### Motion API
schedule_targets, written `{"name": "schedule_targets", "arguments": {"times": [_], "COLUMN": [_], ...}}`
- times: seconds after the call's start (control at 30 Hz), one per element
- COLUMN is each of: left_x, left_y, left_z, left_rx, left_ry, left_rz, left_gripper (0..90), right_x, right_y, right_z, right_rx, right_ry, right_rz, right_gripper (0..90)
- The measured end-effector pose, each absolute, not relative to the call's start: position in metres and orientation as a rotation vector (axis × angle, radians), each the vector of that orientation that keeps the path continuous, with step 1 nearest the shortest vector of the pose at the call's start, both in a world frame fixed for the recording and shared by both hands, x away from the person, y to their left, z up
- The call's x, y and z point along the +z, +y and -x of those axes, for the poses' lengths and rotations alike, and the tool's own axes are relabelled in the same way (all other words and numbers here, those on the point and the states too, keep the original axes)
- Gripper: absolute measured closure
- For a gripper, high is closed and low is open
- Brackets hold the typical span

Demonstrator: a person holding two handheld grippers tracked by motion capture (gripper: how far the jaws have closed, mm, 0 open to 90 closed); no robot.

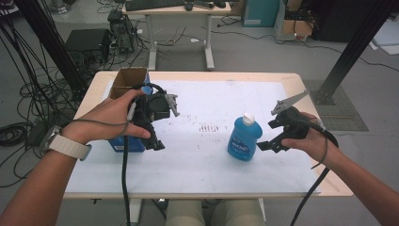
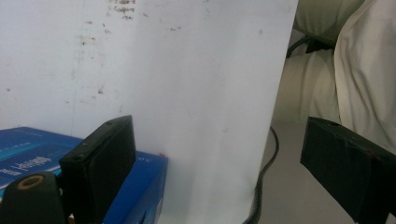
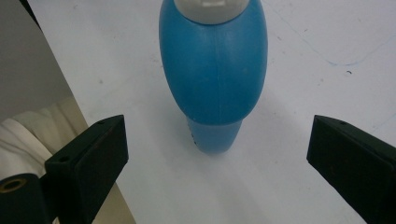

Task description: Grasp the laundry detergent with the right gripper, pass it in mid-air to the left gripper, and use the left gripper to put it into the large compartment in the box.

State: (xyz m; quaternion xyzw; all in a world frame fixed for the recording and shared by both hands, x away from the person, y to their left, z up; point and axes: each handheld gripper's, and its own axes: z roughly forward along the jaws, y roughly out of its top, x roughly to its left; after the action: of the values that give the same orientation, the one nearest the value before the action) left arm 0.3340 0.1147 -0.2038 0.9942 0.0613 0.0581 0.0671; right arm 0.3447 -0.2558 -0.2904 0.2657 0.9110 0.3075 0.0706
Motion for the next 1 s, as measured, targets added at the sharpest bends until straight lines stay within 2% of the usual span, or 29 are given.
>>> {"name": "schedule_targets", "arguments": {"times": [1.0], "left_x": [-0.205], "left_y": [0.116], "left_z": [-0.335], "left_rx": [0.17], "left_ry": [0.194], "left_rz": [-2.991], "left_gripper": [10.8], "right_x": [-0.321], "right_y": [-0.266], "right_z": [-0.335], "right_rx": [1.152], "right_ry": [2.572], "right_rz": [-0.86], "right_gripper": [4.5]}}
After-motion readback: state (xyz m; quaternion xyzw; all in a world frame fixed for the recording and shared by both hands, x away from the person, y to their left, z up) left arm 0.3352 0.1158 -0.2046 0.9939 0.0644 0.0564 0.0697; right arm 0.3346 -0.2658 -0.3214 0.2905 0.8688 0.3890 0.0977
